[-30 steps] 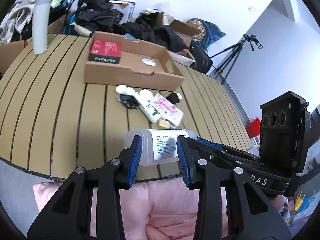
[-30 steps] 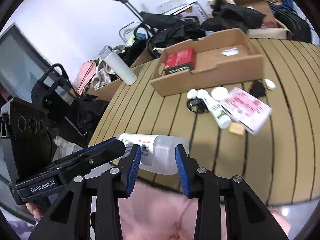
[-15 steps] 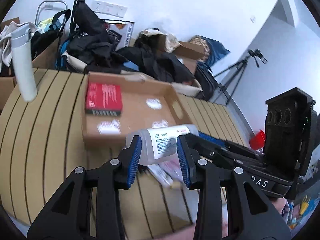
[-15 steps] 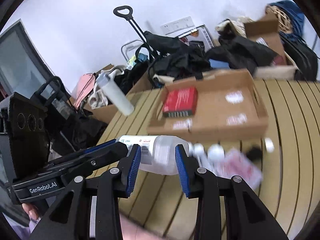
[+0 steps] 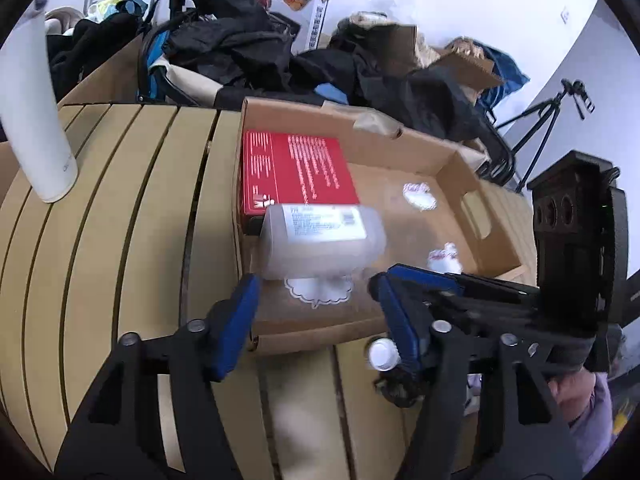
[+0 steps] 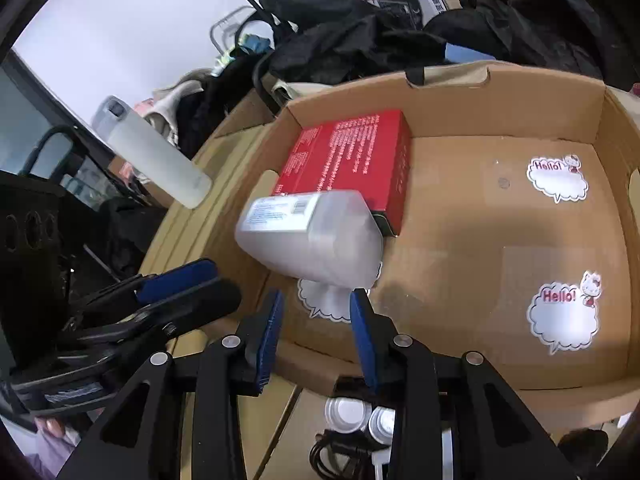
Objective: Organize objects
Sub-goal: 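Place the white container in the tray beside the red box, release, then pull the right tool back from the table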
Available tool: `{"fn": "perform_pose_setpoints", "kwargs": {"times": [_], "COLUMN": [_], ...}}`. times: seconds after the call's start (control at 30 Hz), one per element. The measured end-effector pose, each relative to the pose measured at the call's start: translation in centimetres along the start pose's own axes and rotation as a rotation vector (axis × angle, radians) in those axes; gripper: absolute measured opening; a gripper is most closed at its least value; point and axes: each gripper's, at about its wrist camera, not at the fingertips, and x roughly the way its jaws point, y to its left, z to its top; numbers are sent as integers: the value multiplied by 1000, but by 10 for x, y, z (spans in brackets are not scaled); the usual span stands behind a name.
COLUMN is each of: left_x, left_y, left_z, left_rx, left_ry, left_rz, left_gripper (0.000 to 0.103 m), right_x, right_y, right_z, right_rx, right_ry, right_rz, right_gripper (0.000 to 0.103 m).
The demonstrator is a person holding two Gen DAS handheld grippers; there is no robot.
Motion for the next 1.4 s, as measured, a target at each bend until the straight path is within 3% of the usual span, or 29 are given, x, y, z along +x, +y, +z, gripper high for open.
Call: {"fn": "perform_pose_setpoints", "kwargs": {"times": [0.07, 0.23, 0.4, 0.43, 0.47, 0.53, 0.63, 0.8, 0.9, 1.0, 1.07, 1.17, 1.33, 1.4], "left_x": [-11, -52, -116, -127, -138, -160, -185, -213, -226, -259, -282, -306, -321, -317], "left_y": [-1, -7, -23, -26, -31, -42, -63, -99, -112, -121, -131, -144, -146, -139], "left_z": [2, 8, 2, -1, -5, -18, -43, -83, -105, -138, -167, -209, -274, -286], "left_rx": [-12, -37, -29, -20, -10, 11, 33, 104, 122, 102, 154, 219, 246, 219], "left_ry": [-1, 16, 13, 14, 17, 25, 16, -32, -58, -158, -229, -275, -254, -227], "left_rz": [40, 105, 218, 236, 247, 247, 244, 234, 284, 298, 313, 370, 281, 293], "left_gripper": [68, 77, 97, 97, 97, 99, 103, 103, 103, 103, 103, 103, 103, 103], "right_x": [-14, -76, -152, -165, -179, -207, -246, -291, -304, -320, -328, -332, -332, -327], "right_y": [-1, 9, 20, 19, 20, 21, 27, 43, 57, 76, 89, 105, 120, 121], "right_z": [3, 5, -9, -15, -18, -35, -61, -102, -126, -169, -203, -244, -320, -342], "right_rx": [7, 4, -24, -31, -39, -60, -86, -97, -100, -113, -120, -131, -131, -118], "right_ry": [-17, -88, -101, -98, -89, -75, -81, -126, -147, -185, -212, -240, -239, -212], "right_rz": [14, -46, -190, -217, -254, -343, -391, -398, -396, -358, -340, -328, -338, -320], "right_gripper": [38, 39, 44, 52, 69, 89, 89, 89, 89, 89, 89, 89, 89, 89]}}
